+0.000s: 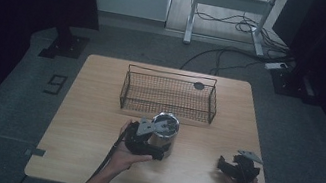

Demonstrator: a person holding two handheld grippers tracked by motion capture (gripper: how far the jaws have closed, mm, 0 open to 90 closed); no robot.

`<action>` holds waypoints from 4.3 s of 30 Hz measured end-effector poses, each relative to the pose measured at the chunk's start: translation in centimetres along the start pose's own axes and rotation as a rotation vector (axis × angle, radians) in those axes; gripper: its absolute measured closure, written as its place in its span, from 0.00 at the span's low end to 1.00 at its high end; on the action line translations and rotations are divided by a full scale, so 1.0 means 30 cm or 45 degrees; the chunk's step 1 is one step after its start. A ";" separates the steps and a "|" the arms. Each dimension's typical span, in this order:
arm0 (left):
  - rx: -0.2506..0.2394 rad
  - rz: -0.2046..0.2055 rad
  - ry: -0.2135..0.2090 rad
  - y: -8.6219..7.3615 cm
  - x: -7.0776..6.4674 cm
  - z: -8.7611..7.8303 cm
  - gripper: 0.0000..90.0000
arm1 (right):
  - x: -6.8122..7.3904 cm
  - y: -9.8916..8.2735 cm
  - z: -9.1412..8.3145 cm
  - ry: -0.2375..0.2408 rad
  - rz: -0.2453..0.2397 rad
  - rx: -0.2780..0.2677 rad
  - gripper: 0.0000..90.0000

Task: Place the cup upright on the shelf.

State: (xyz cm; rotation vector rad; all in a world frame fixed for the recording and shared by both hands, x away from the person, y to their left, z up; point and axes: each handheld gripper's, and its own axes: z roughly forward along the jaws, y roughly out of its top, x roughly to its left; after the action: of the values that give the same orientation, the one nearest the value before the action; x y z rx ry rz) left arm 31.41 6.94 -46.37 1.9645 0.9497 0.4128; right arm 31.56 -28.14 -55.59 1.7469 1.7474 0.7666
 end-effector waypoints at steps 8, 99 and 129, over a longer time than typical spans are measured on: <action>0.003 0.014 0.039 0.009 -0.014 0.037 0.01 | 0.000 0.000 0.000 0.001 0.000 0.000 0.07; -0.088 -0.031 0.108 0.066 0.103 -0.067 0.04 | -0.002 -0.002 -0.001 -0.002 0.001 -0.003 0.07; -0.103 -0.074 0.157 0.092 0.166 -0.100 0.04 | -0.002 -0.001 -0.001 -0.002 0.001 -0.003 0.07</action>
State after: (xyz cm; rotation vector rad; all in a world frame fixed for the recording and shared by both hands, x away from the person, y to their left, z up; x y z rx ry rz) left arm 34.10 11.59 -42.81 1.8508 1.0491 0.5361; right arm 31.49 -28.19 -55.59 1.7461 1.7440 0.7671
